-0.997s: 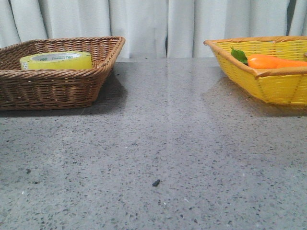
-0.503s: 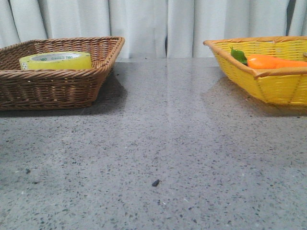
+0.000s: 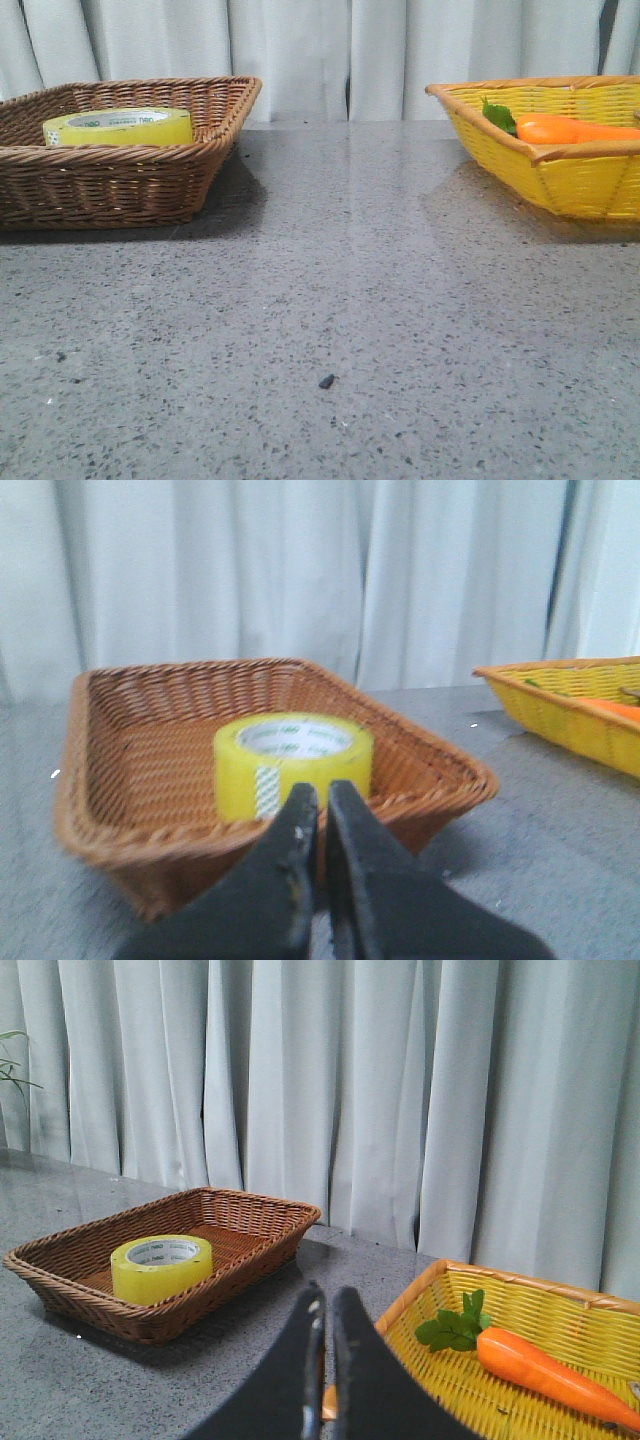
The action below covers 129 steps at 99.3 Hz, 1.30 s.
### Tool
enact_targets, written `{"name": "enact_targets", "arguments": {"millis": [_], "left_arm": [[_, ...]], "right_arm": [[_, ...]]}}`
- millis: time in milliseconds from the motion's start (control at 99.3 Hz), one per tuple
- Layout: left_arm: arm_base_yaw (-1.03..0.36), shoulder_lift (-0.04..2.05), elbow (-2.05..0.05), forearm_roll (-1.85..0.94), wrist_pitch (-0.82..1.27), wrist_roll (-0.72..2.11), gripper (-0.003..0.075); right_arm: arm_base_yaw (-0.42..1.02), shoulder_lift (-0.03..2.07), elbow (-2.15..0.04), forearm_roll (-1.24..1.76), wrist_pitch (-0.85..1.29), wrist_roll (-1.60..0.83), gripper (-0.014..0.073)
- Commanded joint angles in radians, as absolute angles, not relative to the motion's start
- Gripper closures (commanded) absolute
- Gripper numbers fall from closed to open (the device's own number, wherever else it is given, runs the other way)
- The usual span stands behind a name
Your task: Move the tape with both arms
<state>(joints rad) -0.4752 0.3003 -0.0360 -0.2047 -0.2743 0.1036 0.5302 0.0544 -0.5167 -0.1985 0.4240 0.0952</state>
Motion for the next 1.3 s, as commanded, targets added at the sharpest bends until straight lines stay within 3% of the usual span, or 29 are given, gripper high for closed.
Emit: {"name": "enact_targets", "arguments": {"millis": [0, 393, 614, 1289], "left_arm": [[-0.443, 0.229, -0.005, -0.23, -0.324, 0.103, 0.0741], [-0.232, -0.025, 0.011, -0.224, 0.148, 0.093, 0.0741], [-0.17, -0.035, 0.011, -0.286, 0.307, 0.093, 0.0741], [-0.17, -0.035, 0.011, -0.297, 0.31, 0.093, 0.0741]], "right_arm": [[0.53, 0.078, -0.539, -0.215, 0.339, 0.094, 0.066], [0.53, 0.078, -0.539, -0.215, 0.339, 0.094, 0.066], [0.53, 0.078, -0.539, -0.215, 0.339, 0.094, 0.066], [0.53, 0.078, -0.539, -0.215, 0.339, 0.094, 0.066]]}}
